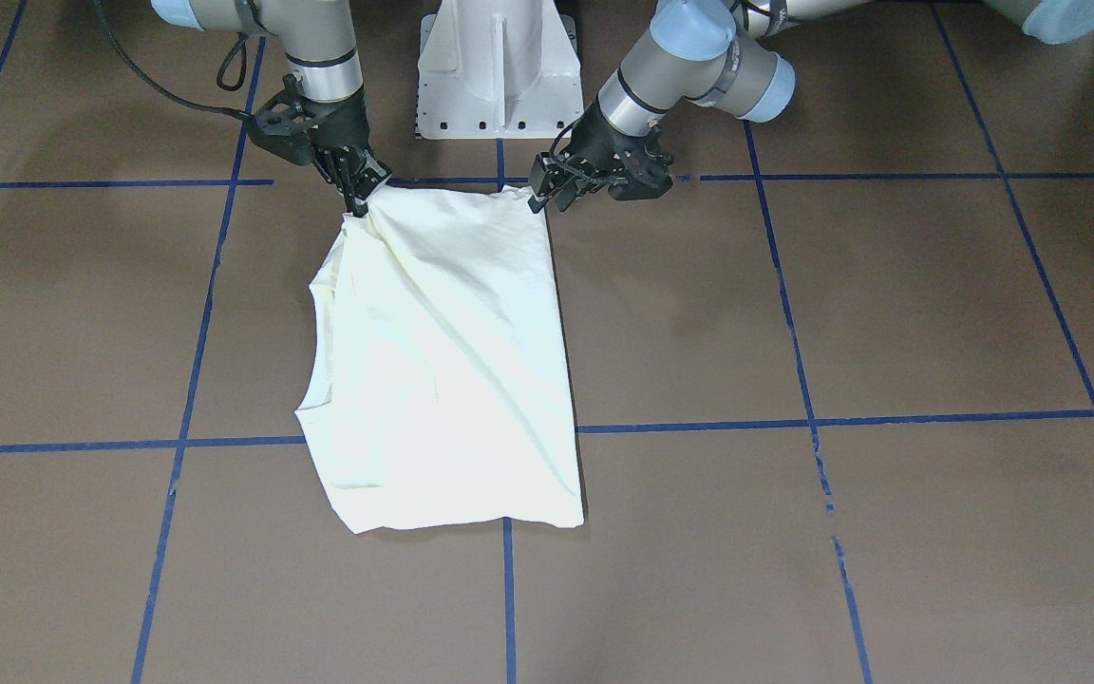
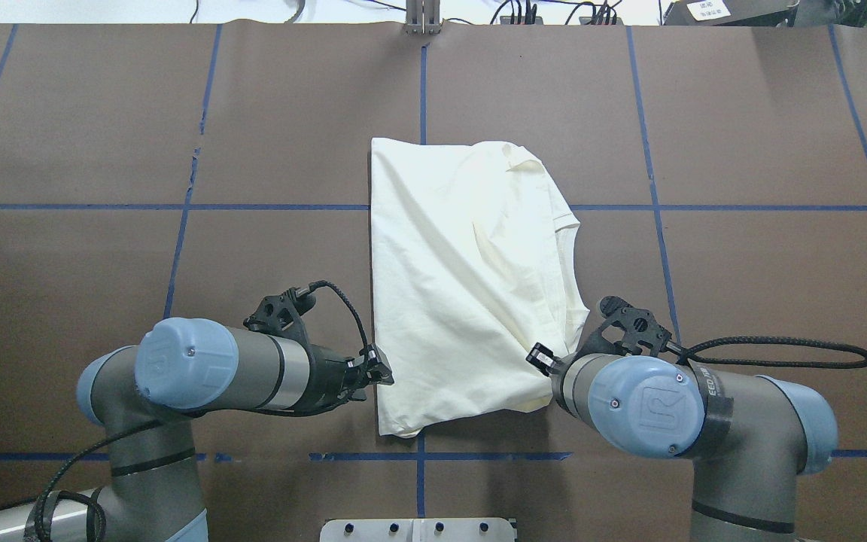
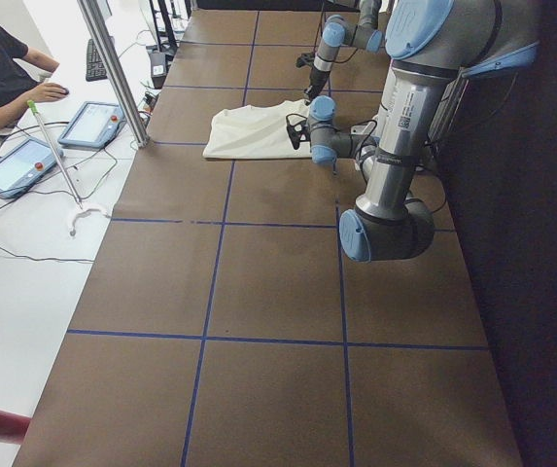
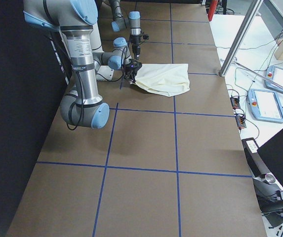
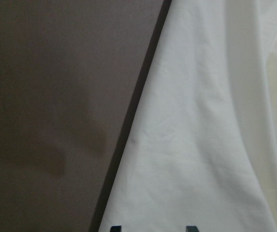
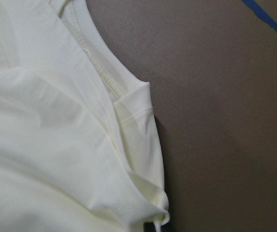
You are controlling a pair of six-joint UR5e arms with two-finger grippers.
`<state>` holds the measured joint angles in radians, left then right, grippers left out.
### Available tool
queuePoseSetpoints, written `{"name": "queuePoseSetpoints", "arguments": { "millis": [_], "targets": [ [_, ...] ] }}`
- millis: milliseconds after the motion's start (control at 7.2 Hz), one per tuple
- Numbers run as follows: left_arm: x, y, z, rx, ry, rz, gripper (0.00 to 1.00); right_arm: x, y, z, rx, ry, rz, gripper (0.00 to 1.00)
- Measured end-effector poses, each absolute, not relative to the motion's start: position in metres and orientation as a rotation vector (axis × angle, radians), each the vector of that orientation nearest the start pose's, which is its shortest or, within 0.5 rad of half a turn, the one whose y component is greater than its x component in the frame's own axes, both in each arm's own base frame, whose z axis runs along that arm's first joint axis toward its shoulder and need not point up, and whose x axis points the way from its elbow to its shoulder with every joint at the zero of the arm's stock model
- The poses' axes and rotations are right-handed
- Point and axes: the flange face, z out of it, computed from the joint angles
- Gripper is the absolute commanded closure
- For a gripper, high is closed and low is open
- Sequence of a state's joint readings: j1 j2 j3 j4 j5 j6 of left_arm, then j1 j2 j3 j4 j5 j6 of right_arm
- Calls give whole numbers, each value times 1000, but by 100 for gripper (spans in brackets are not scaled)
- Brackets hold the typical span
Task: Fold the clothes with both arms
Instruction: 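Move the left gripper to the shirt edge nearest the robot and grasp it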
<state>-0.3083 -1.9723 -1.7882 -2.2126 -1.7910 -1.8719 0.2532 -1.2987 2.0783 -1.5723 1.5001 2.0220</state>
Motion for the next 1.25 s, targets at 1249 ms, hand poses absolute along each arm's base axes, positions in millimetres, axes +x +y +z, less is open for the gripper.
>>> {"name": "queuePoseSetpoints", "arguments": {
  "millis": [1249],
  "targets": [
    [581,-261,275,-212,1194,-361,62,-482,-270,296,-11,-799,695,100]
  ]
}}
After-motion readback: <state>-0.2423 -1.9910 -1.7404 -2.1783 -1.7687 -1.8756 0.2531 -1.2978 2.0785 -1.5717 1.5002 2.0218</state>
